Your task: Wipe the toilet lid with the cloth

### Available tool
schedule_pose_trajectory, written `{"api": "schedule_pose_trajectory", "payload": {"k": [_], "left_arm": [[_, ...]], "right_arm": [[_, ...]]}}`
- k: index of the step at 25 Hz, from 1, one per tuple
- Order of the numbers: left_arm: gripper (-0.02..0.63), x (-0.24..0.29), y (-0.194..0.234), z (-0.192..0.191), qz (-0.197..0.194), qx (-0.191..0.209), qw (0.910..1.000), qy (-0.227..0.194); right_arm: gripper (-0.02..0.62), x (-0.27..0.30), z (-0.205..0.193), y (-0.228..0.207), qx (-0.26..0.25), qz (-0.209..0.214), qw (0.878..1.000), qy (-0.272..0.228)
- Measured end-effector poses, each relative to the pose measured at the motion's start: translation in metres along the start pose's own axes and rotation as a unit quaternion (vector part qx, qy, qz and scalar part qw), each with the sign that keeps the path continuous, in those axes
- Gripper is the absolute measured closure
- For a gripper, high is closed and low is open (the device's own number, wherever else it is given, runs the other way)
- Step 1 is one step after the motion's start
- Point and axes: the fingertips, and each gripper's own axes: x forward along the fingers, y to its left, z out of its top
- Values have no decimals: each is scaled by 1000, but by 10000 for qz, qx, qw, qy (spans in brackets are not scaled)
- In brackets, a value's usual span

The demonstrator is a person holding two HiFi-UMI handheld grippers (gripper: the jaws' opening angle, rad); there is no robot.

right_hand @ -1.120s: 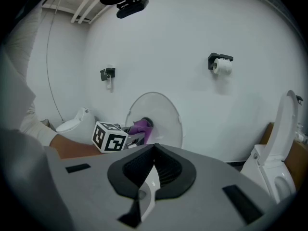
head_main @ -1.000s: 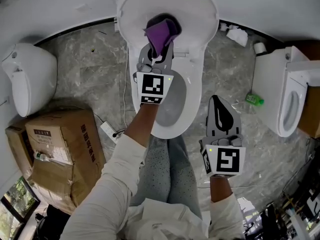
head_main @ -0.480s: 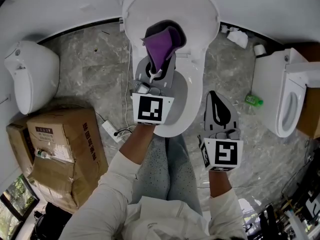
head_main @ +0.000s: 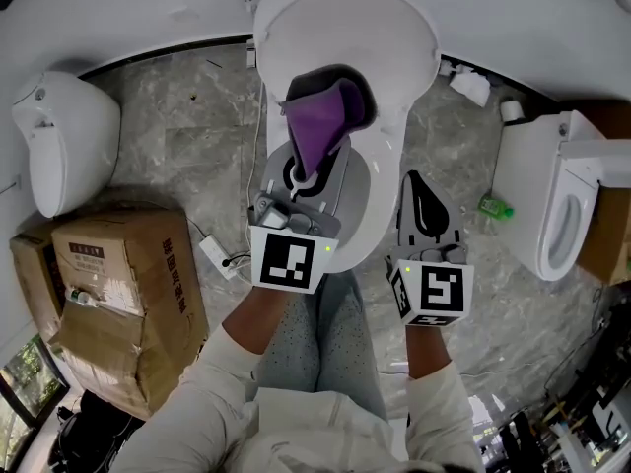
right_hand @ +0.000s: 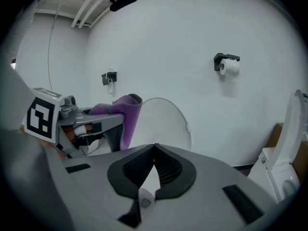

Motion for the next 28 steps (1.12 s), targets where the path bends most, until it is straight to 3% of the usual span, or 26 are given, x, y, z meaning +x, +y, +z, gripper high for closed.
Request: {"api": "schedule_pose_trajectory", "payload": {"k": [10, 16, 18, 28], "left_arm": [[560, -16, -2, 18, -13, -468, 9989, 101], [560, -16, 5, 24, -66, -592, 9982, 110], [560, -16, 9, 24, -53, -586, 9982, 111], [560, -13, 29, 25, 63, -780, 9969, 108]], "right_arm": [[583, 21, 37, -22, -337, 107, 9991, -244], [563, 47, 71, -27, -881, 844, 9920, -314], [449, 59, 80, -28, -956, 1139, 9886, -250], [443, 121, 112, -53, -1905, 1671, 9673, 145]]}}
